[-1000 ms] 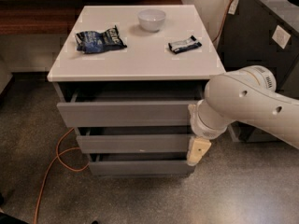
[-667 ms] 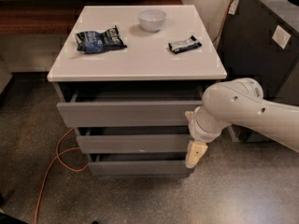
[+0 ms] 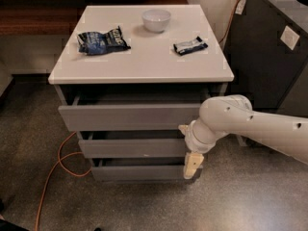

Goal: Open middle drawer

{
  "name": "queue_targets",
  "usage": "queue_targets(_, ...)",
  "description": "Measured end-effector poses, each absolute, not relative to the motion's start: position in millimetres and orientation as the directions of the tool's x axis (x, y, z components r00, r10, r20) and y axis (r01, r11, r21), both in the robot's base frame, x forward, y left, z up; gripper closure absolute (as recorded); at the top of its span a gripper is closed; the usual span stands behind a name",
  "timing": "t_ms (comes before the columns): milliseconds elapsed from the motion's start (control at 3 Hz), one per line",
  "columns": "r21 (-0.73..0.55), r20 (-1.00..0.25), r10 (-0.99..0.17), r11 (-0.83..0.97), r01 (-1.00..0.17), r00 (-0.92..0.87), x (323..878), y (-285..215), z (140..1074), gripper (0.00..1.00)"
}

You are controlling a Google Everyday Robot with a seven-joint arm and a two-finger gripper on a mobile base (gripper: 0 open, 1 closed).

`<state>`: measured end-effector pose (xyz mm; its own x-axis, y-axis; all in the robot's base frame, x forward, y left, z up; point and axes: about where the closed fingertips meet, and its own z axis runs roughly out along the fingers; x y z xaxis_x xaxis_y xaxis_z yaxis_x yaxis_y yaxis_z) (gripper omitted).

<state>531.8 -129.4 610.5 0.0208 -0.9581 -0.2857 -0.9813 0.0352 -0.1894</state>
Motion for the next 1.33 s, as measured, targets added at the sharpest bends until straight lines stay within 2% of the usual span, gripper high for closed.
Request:
queue_targets(667, -0.234, -0.267, -0.957, -0.050, -0.971, 0.114, 564, -127, 543, 0.00)
queue_targets(1333, -0.283, -0.173, -0.961, -0.161, -0.946, 0.215, 595, -133, 489, 0.00)
